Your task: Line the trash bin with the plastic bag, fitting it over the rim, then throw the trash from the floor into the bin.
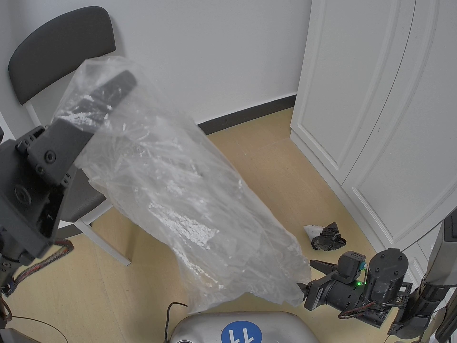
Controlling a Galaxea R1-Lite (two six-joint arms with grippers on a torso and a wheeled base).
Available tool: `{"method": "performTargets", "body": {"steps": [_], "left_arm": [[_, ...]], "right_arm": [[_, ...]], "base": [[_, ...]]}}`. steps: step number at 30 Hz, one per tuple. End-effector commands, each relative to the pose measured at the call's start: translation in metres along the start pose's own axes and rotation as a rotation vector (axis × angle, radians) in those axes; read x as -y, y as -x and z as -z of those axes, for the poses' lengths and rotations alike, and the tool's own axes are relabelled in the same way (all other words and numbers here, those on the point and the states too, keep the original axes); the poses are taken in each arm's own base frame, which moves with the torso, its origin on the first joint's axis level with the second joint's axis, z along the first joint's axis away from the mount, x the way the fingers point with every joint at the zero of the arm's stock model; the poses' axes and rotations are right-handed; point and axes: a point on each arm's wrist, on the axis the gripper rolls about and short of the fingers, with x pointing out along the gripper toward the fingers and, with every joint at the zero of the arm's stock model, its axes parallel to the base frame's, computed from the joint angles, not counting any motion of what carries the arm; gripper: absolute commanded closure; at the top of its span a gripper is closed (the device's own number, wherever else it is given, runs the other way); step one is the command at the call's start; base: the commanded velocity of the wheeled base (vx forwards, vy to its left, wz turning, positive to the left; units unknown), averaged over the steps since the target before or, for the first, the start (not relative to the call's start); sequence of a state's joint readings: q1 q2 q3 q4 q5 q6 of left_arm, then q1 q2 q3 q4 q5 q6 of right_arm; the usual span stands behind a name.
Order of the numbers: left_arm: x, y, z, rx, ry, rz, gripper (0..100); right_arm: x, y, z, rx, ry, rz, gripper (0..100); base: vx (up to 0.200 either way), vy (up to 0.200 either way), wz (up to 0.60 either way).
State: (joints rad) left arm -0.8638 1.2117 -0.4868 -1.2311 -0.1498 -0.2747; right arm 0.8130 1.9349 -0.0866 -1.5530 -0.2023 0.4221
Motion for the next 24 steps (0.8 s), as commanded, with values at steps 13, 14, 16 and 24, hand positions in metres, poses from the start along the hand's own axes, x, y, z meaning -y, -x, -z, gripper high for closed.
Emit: {"method": "performTargets", "body": {"steps": [13, 14, 16, 24], "left_arm": [[-0.005, -0.008, 0.021, -0.085, 0.017, -0.014, 100], [-0.007, -0.008, 0.023, -0.092, 0.017, -0.018, 100], [-0.010, -0.010, 0.027, -0.109, 0.016, -0.033, 100], [-0.019, -0.002, 0.041, -0.221, -0.031, -0.088, 100]], "right_arm": [[-0.007, 0.012, -0.021, 0.135, 0.051, 0.014, 100], [-0.007, 0.013, -0.024, 0.148, 0.061, 0.016, 100], [-0.008, 0.022, -0.036, 0.210, 0.080, 0.010, 100], [-0.010, 0.050, -0.079, 0.281, 0.151, 0.075, 100]], "base": [[0.000, 0.000, 0.00], [0.000, 0.000, 0.00], [0.000, 0.000, 0.00], [0.000, 0.000, 0.00]]}}
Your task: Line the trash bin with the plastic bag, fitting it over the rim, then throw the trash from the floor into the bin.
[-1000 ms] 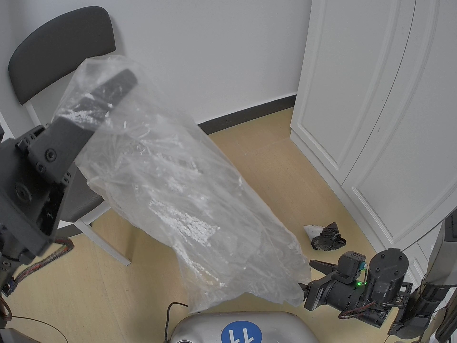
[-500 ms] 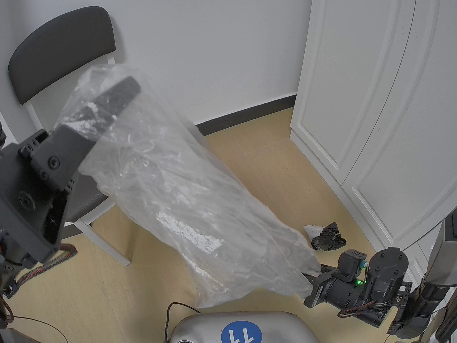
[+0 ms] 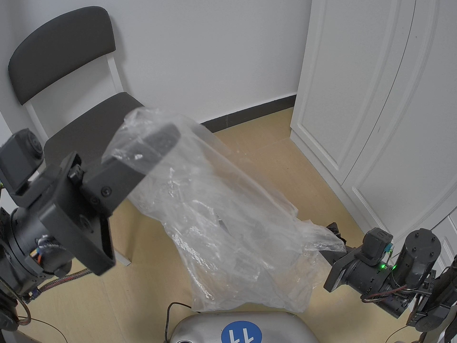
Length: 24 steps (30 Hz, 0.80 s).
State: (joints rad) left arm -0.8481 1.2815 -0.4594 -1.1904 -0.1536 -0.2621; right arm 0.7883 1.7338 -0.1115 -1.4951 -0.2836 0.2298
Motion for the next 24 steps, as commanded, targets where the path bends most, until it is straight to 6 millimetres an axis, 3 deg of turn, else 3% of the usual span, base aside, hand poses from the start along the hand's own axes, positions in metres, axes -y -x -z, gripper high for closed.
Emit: {"method": "performTargets", "body": {"steps": [1, 4, 5, 6, 10, 24], "left_arm": [[-0.010, 0.001, 0.015, -0.108, -0.046, -0.056, 100], [-0.017, 0.003, 0.020, -0.172, -0.094, -0.094, 100], [-0.017, 0.003, 0.020, -0.172, -0.094, -0.094, 100], [-0.021, 0.004, 0.024, -0.223, -0.118, -0.117, 100], [-0.027, 0.007, 0.030, -0.302, -0.154, -0.151, 100], [-0.051, 0.016, 0.036, -0.463, -0.212, -0.287, 100]], "right_arm": [[0.001, 0.022, -0.053, 0.095, -0.004, 0.045, 100], [0.000, 0.039, -0.080, 0.076, -0.054, 0.066, 100], [0.000, 0.039, -0.080, 0.076, -0.054, 0.066, 100], [-0.001, 0.054, -0.099, 0.045, -0.085, 0.075, 100], [-0.002, 0.067, -0.122, -0.029, -0.175, 0.098, 100], [0.012, 0.068, -0.132, -0.007, -0.179, 0.198, 100]], "base": [[0.000, 0.000, 0.00], [0.000, 0.000, 0.00], [0.000, 0.000, 0.00], [0.000, 0.000, 0.00], [0.000, 0.000, 0.00], [0.000, 0.000, 0.00]]}}
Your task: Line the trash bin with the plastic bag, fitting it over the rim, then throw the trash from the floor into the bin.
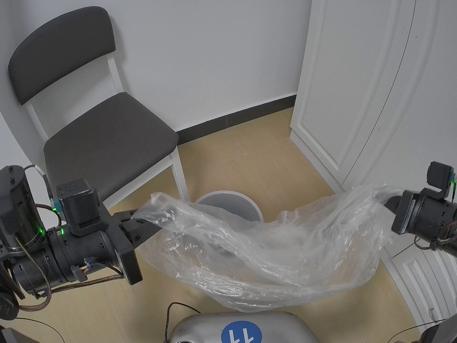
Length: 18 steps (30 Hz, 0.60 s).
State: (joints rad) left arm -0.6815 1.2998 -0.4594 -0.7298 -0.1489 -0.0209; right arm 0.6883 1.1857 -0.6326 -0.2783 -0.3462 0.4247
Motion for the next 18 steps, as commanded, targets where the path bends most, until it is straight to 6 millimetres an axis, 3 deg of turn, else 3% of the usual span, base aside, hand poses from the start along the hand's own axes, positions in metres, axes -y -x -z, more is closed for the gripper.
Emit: {"method": "performTargets", "body": {"steps": [1, 18], "left_arm": [[-0.011, 0.000, -0.002, -0.035, -0.021, -0.063, 100], [-0.037, 0.006, -0.015, -0.037, -0.005, -0.197, 100]], "right_arm": [[0.005, 0.017, -0.014, 0.077, -0.010, -0.008, 100], [0.023, 0.012, 0.003, 0.019, 0.127, 0.089, 100]], "base": [[0.000, 0.000, 0.00], [0.000, 0.000, 0.00]]}}
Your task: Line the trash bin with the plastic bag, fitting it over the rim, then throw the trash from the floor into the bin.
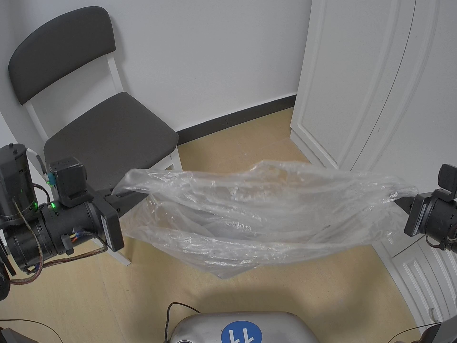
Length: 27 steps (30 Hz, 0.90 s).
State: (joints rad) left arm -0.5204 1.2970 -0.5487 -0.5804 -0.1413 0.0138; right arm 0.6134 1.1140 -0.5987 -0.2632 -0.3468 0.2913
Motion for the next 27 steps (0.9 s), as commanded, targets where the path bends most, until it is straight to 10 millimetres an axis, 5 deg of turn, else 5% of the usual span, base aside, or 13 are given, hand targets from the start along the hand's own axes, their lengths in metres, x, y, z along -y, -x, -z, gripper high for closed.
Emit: {"method": "performTargets", "body": {"steps": [1, 27], "left_arm": [[-0.007, 0.003, -0.004, 0.019, 0.001, -0.037, 100], [-0.018, 0.006, -0.006, 0.028, 0.004, -0.095, 100]], "right_arm": [[0.005, -0.003, 0.007, -0.025, 0.030, 0.028, 100], [0.016, 0.001, 0.021, -0.095, 0.124, 0.083, 100]], "base": [[0.000, 0.000, 0.00], [0.000, 0.000, 0.00]]}}
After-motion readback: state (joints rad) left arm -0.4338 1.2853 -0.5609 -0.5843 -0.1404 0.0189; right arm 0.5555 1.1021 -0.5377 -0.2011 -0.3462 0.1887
